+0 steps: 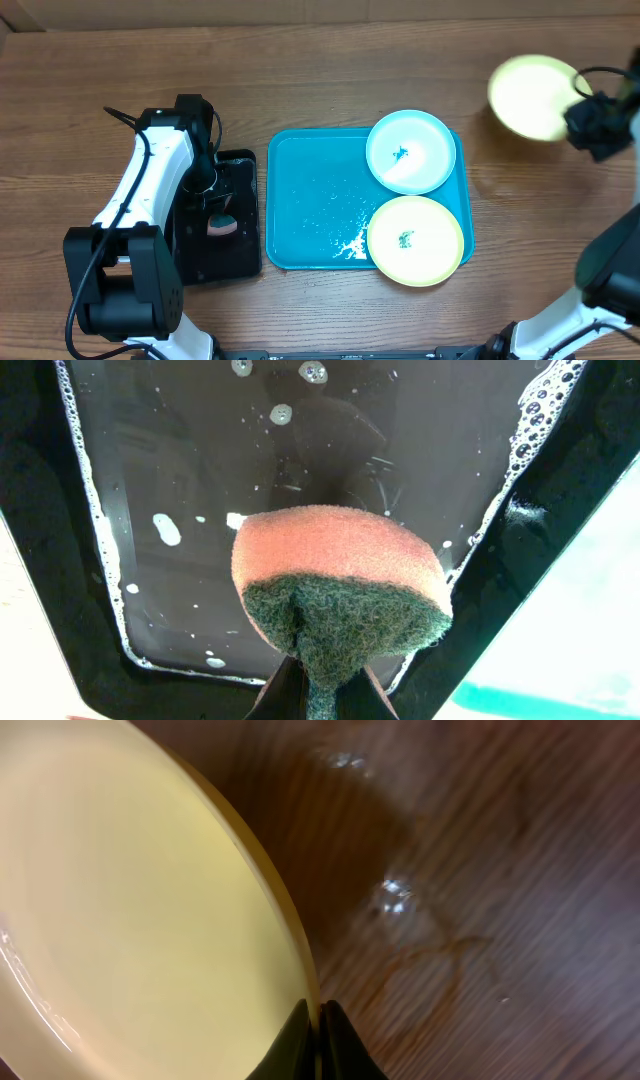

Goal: Clean dirty plates on tray and stack at the side
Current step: 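Carry the yellow plate with the right gripper to the table's right side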

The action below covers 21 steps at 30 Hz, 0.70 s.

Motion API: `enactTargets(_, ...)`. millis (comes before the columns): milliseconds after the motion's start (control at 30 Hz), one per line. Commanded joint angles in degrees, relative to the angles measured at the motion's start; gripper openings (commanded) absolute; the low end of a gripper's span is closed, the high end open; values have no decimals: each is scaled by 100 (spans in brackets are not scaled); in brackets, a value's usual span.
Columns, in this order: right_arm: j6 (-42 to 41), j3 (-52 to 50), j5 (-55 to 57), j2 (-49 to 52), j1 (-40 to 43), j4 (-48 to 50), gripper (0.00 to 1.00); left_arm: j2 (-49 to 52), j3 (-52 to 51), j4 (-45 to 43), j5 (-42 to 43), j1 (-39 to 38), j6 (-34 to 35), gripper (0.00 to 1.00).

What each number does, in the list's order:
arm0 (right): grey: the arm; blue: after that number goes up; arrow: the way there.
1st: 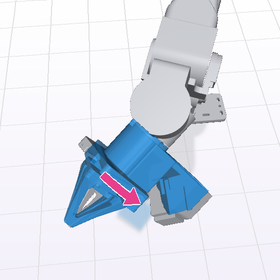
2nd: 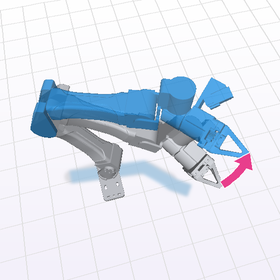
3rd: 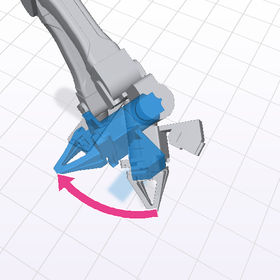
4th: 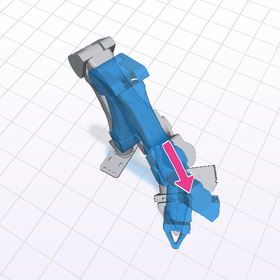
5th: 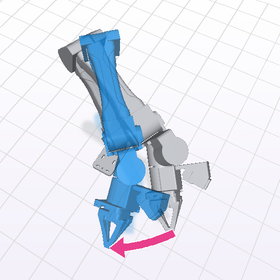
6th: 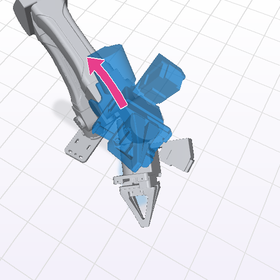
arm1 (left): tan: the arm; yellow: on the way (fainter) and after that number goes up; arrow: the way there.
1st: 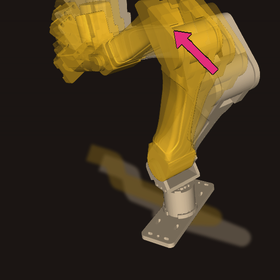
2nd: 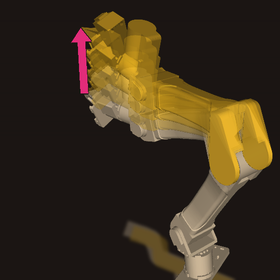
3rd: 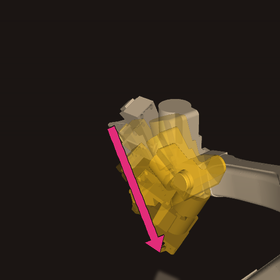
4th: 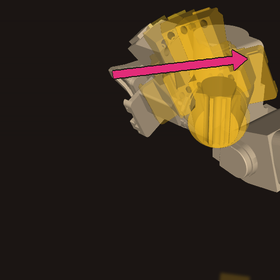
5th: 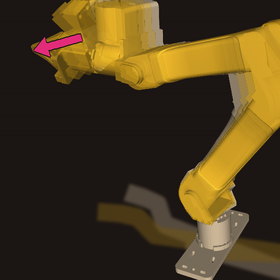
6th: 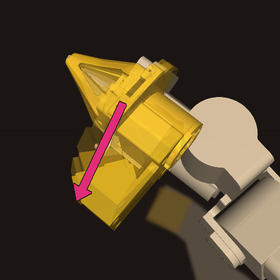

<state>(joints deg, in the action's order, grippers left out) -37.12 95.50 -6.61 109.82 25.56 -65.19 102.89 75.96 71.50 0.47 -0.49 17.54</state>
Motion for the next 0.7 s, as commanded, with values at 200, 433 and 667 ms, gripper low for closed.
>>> enactTargets(200, 442, 35, -96, 981, 463, 201, 4, 48, -17, 20, 66, 13, -131, 4)
enactTargets(433, 468, 50, -37, 1075, 468, 278, 47, 48, -17, 44, 63, 13, -157, 5)
enactTargets(667, 833, 173, -55, 960, 433, -33, 54, 48, -17, 28, 63, 13, -219, 4)
